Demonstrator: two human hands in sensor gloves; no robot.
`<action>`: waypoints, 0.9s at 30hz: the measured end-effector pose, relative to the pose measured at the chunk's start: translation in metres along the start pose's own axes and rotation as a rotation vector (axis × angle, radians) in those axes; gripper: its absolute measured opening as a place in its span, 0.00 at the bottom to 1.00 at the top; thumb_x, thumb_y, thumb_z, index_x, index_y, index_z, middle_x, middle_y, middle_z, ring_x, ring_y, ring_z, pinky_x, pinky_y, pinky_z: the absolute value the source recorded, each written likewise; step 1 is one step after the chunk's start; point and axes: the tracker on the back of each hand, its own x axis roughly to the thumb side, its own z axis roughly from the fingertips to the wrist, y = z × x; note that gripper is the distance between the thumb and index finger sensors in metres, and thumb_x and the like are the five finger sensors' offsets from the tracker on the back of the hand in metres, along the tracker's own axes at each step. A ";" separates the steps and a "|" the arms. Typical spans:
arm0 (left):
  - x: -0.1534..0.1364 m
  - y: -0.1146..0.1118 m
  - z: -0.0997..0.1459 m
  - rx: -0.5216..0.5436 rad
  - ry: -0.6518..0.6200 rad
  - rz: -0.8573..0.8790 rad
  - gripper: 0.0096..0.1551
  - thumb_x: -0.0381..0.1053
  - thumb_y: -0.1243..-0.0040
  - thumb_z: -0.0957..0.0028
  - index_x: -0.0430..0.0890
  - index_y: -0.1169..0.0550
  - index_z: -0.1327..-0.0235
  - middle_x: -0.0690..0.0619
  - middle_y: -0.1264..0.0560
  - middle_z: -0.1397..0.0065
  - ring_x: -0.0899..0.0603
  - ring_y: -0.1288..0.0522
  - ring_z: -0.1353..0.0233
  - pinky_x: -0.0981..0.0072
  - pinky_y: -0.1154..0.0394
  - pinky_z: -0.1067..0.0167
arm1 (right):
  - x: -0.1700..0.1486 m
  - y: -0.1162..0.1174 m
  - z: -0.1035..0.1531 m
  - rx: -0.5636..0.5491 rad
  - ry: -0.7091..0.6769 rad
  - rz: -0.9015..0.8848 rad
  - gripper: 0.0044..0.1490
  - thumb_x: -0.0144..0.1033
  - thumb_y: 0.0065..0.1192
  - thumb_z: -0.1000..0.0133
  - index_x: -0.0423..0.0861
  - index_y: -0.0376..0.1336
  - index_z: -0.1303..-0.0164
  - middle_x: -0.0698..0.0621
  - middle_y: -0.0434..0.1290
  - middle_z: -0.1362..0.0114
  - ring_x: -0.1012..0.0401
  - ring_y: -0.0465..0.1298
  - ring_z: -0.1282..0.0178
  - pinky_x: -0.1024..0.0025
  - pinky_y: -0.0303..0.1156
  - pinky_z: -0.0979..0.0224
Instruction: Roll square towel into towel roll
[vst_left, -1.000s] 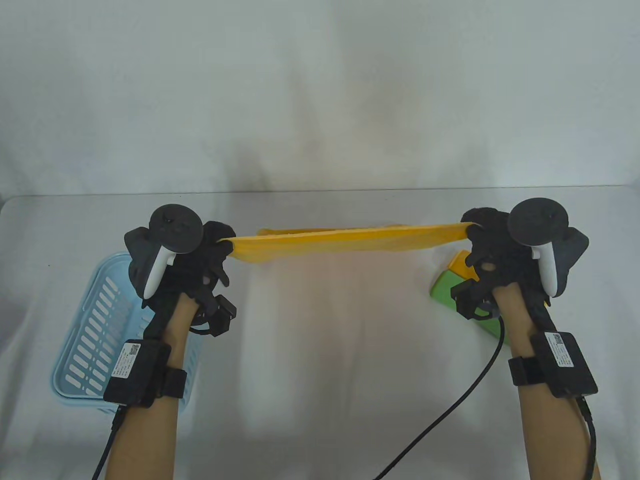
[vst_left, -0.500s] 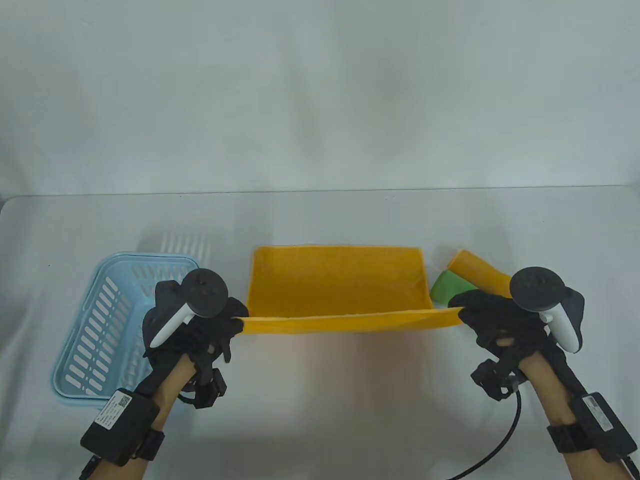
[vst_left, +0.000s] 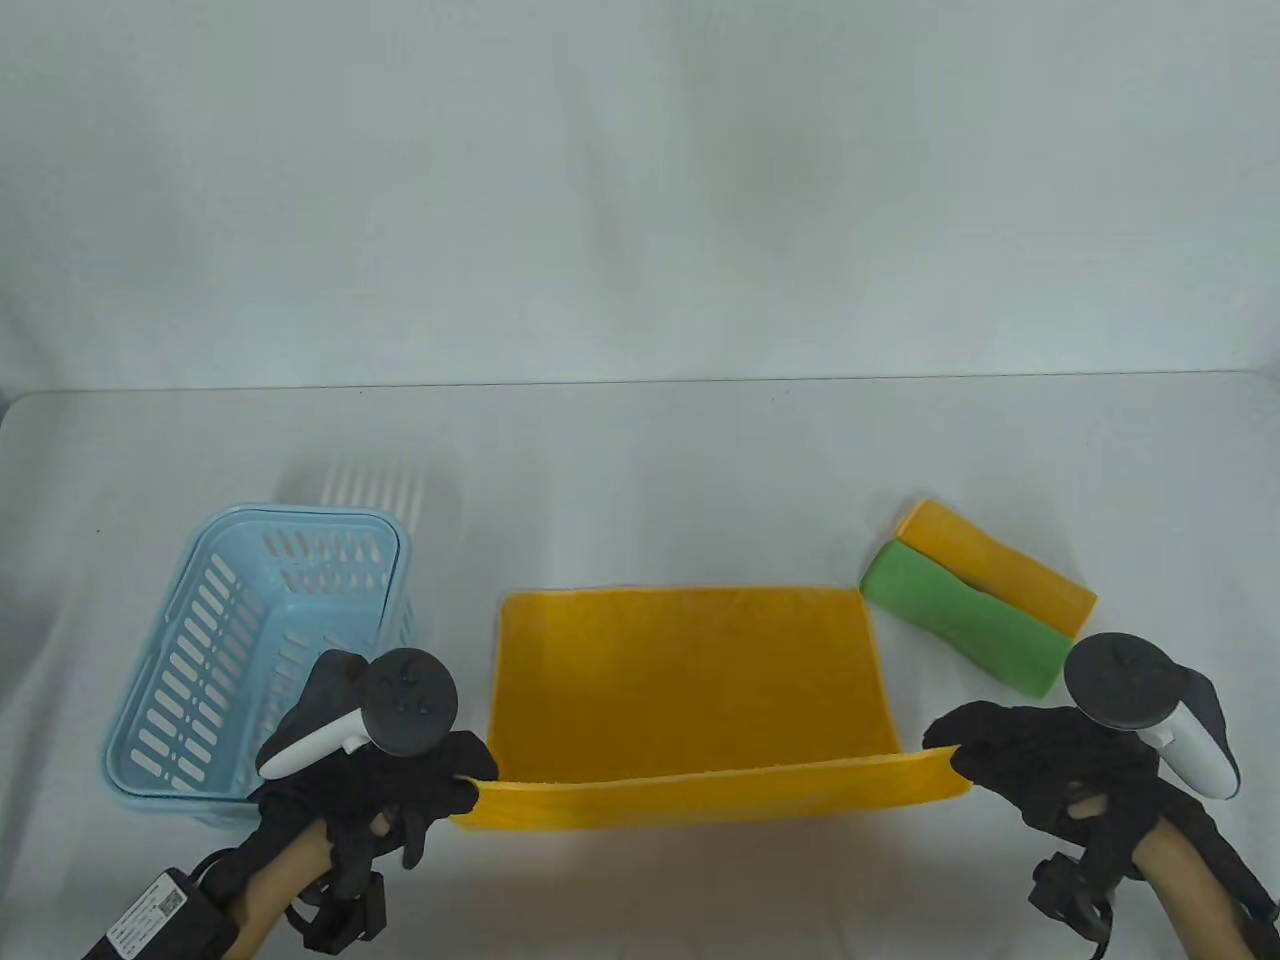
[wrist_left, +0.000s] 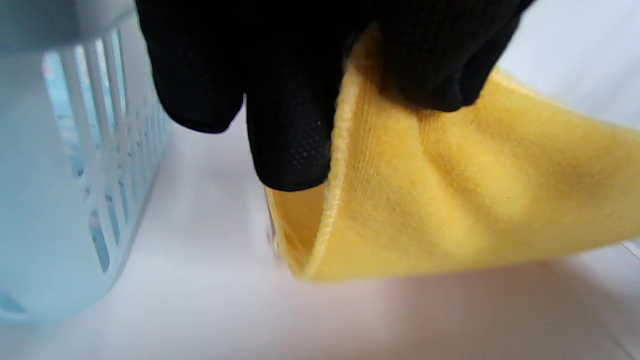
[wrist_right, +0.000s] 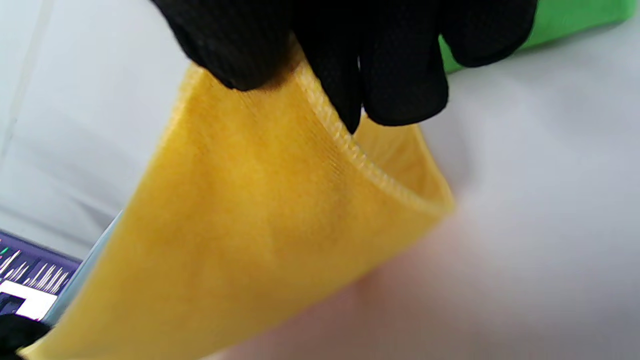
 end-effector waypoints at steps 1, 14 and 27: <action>0.001 0.003 -0.002 0.035 0.024 -0.013 0.22 0.50 0.37 0.55 0.57 0.18 0.46 0.58 0.15 0.43 0.46 0.13 0.42 0.48 0.23 0.37 | 0.000 -0.002 -0.002 -0.052 0.019 0.017 0.23 0.41 0.65 0.54 0.58 0.71 0.48 0.54 0.81 0.44 0.50 0.78 0.38 0.44 0.68 0.31; 0.007 0.032 -0.072 0.225 0.339 -0.142 0.22 0.50 0.37 0.56 0.57 0.19 0.46 0.59 0.15 0.44 0.46 0.13 0.44 0.48 0.23 0.38 | 0.004 -0.008 -0.060 -0.328 0.223 0.096 0.24 0.43 0.66 0.55 0.56 0.70 0.48 0.54 0.80 0.44 0.50 0.78 0.38 0.44 0.68 0.31; -0.006 0.032 -0.148 0.223 0.572 -0.224 0.22 0.50 0.37 0.56 0.56 0.19 0.46 0.59 0.15 0.45 0.47 0.13 0.45 0.48 0.22 0.38 | 0.011 0.001 -0.140 -0.409 0.403 0.234 0.24 0.43 0.66 0.55 0.57 0.70 0.48 0.54 0.80 0.44 0.51 0.77 0.38 0.45 0.68 0.31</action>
